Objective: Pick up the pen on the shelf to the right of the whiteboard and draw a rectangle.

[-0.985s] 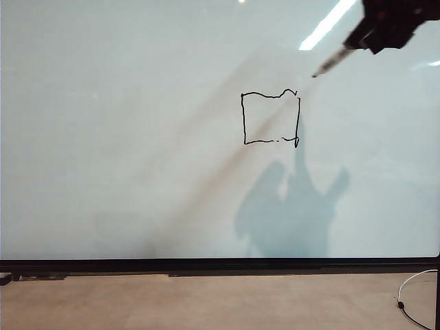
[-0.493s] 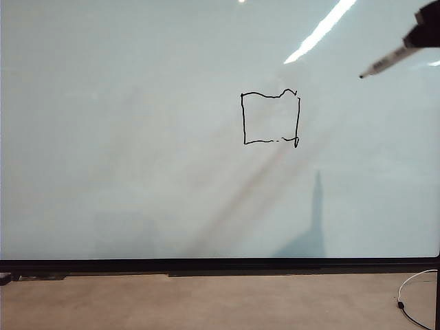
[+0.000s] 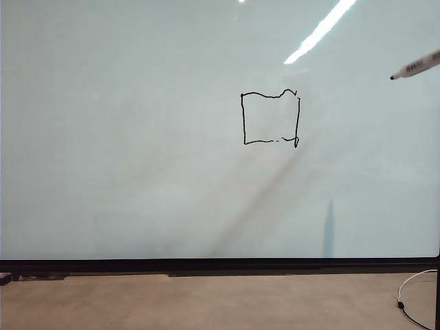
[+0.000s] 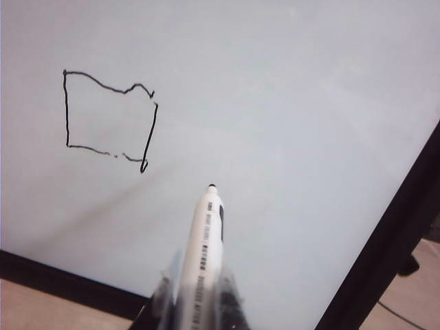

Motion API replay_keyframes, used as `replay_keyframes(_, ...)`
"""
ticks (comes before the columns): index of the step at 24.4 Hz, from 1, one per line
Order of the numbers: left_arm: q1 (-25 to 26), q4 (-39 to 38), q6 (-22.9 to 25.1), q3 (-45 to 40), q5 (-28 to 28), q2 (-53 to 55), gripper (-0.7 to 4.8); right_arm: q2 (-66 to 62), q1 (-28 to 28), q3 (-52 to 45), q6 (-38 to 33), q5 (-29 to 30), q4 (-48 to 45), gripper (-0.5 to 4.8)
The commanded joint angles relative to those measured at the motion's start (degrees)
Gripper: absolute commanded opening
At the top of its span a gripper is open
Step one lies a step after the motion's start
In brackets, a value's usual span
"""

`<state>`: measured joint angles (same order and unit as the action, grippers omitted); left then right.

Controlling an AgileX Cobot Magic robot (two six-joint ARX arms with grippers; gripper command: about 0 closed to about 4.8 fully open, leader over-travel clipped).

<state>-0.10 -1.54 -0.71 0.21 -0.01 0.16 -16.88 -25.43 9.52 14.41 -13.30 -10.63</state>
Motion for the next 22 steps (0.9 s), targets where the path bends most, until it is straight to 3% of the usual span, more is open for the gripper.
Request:
replay_keyframes(1, -0.02, 0.33, 0.26, 0.17, 0.22, 0.02, -0.04, 3.69, -0.07, -1.77, -1.53, -0.07, 0.74, -0.05)
replay_keyframes(8, 0.00, 0.33, 0.26, 0.15, 0.22, 0.02, -0.04, 11.47, -0.09, -2.95, -2.10, -0.63, 8.04, -0.05)
replay_keyframes(22, 0.00, 0.35, 0.26, 0.15, 0.22, 0.02, -0.04, 16.81, -0.07, -8.15, -4.52, -0.94, 8.76, -0.06)
